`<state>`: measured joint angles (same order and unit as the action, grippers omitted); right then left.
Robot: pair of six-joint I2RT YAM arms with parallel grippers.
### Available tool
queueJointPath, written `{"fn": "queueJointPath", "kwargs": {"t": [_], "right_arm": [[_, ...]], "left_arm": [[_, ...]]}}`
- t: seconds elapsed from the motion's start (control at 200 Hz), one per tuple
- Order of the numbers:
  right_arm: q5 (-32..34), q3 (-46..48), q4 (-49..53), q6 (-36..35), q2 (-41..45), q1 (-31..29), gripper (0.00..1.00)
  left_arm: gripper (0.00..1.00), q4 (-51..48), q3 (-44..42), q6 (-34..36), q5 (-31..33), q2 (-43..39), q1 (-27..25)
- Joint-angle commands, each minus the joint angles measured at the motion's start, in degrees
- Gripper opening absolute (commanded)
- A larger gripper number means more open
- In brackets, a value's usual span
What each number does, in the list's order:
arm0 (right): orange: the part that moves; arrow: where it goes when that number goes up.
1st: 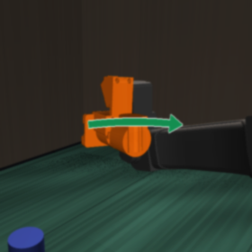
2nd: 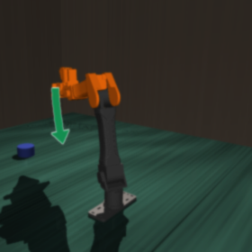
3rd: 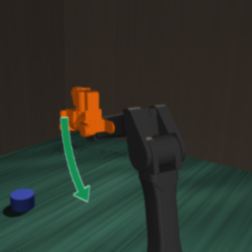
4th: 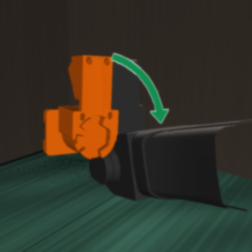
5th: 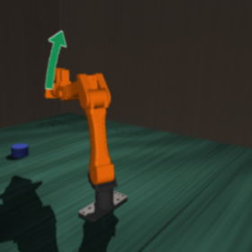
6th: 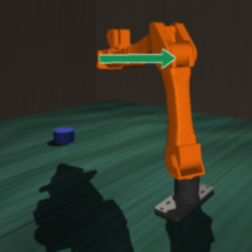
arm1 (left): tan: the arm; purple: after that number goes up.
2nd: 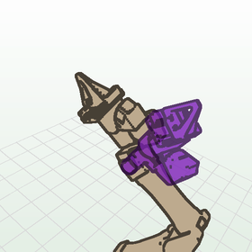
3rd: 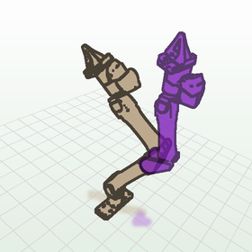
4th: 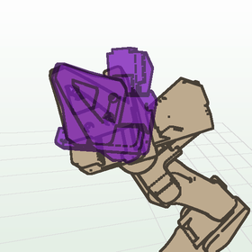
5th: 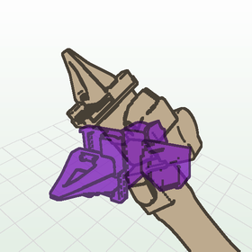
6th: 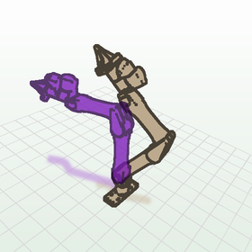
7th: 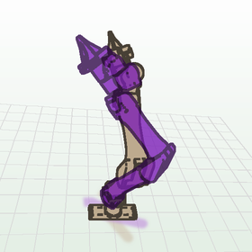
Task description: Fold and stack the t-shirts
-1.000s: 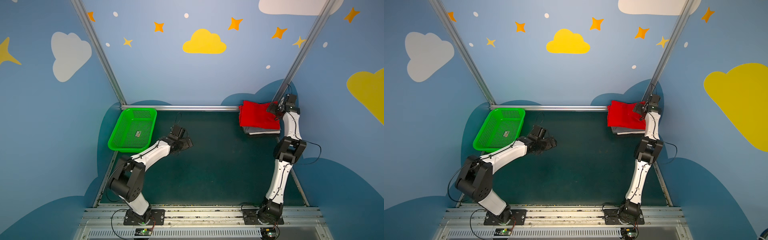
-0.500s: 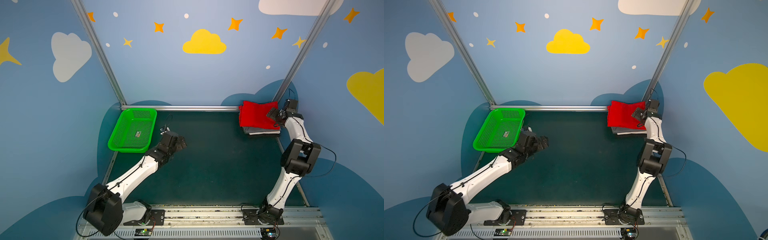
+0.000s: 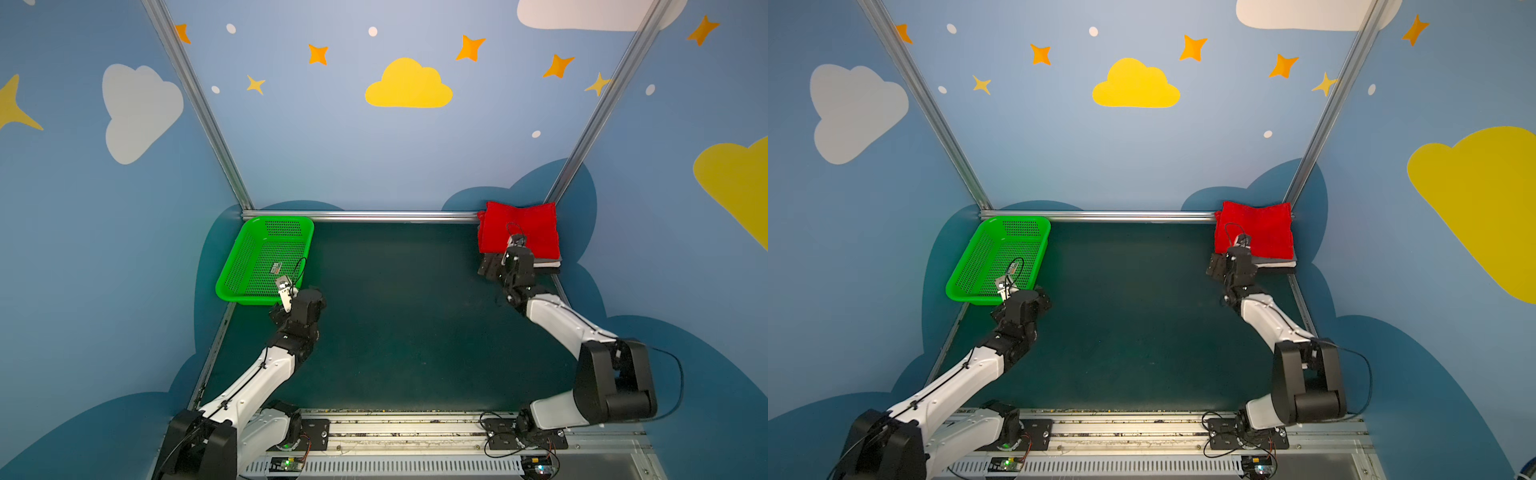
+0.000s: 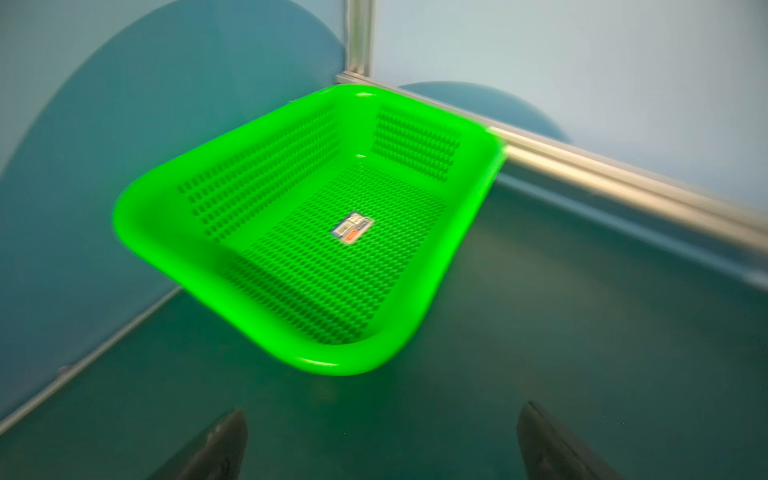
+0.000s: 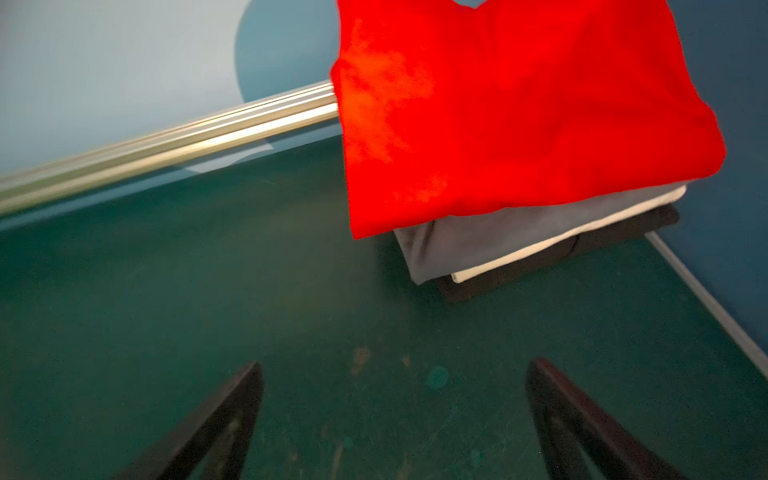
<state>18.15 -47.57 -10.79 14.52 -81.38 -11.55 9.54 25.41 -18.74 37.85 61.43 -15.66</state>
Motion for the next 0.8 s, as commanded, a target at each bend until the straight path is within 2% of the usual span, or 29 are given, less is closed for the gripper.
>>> {"fn": "queueJointPath", "kwargs": {"t": [0.0, 0.06, 0.155, 0.205, 0.24, 0.295, 0.335, 0.4, 0.45, 0.471, 0.531, 0.571, 0.611, 0.686, 0.746, 0.796], "right_arm": [[7.63, 4.69, -12.31, -5.70, 1.23, 0.57, 0.97], [7.00, 5.77, -13.10, -6.96, -0.10, 0.33, 0.97], [9.83, 6.28, -10.04, -5.31, -1.84, 0.08, 0.97], [12.23, 8.18, -12.13, -5.25, -1.82, -0.08, 0.97], [13.01, 10.76, -14.50, -4.72, -0.55, -0.27, 0.97], [7.82, 15.34, -19.36, -6.17, 2.56, 0.25, 0.97], [4.94, 18.21, -22.46, -7.38, 4.88, 0.22, 0.97], [2.56, 20.56, -19.70, -8.30, 9.17, 0.30, 0.97], [3.80, 21.10, -14.69, -10.03, 11.66, 0.16, 0.97], [4.85, 21.80, -13.74, -10.36, 12.60, 0.25, 0.97], [8.05, 25.63, -17.79, -9.97, 13.65, 0.76, 0.98], [6.62, 28.14, -22.73, -9.23, 13.27, 1.85, 0.97], [3.46, 29.27, -25.78, -10.15, 11.85, 2.93, 0.98], [5.90, 27.60, -28.13, -10.15, 6.41, 2.89, 0.98], [5.40, 25.32, -26.93, -13.26, 4.44, 2.07, 0.97], [4.61, 26.89, -35.09, -14.67, 0.60, 2.06, 0.97]], "left_arm": [[1.00, 14.81, -3.30, 8.43, 1.03, 2.84, 1.45], [1.00, 19.65, -4.56, 11.02, 0.02, 5.93, 2.27], [1.00, 25.24, -5.23, 14.25, -0.16, 12.18, 3.92], [1.00, 27.76, -4.67, 16.56, -0.31, 14.45, 4.67], [1.00, 28.15, -4.17, 18.20, -2.33, 15.24, 5.08], [1.00, 31.47, -4.16, 19.27, -5.47, 17.10, 6.24], [1.00, 28.45, -2.59, 18.58, -7.29, 17.42, 6.88], [1.00, 27.86, -2.24, 18.48, -13.71, 17.34, 8.32], [1.00, 31.01, -4.15, 17.73, -18.02, 16.89, 9.30], [1.00, 35.06, -5.72, 17.33, -19.50, 17.07, 9.86], [1.00, 41.30, -8.83, 15.63, -21.40, 18.63, 11.62], [1.00, 43.22, -9.22, 14.25, -23.88, 20.14, 13.55], [1.00, 40.68, -7.76, 13.31, -27.13, 21.15, 15.38], [1.00, 40.15, -4.84, 12.62, -28.91, 25.93, 16.55], [1.00, 38.40, -3.51, 12.83, -29.33, 26.52, 16.73], [1.00, 33.94, -2.32, 12.41, -29.74, 25.26, 16.93]]}}
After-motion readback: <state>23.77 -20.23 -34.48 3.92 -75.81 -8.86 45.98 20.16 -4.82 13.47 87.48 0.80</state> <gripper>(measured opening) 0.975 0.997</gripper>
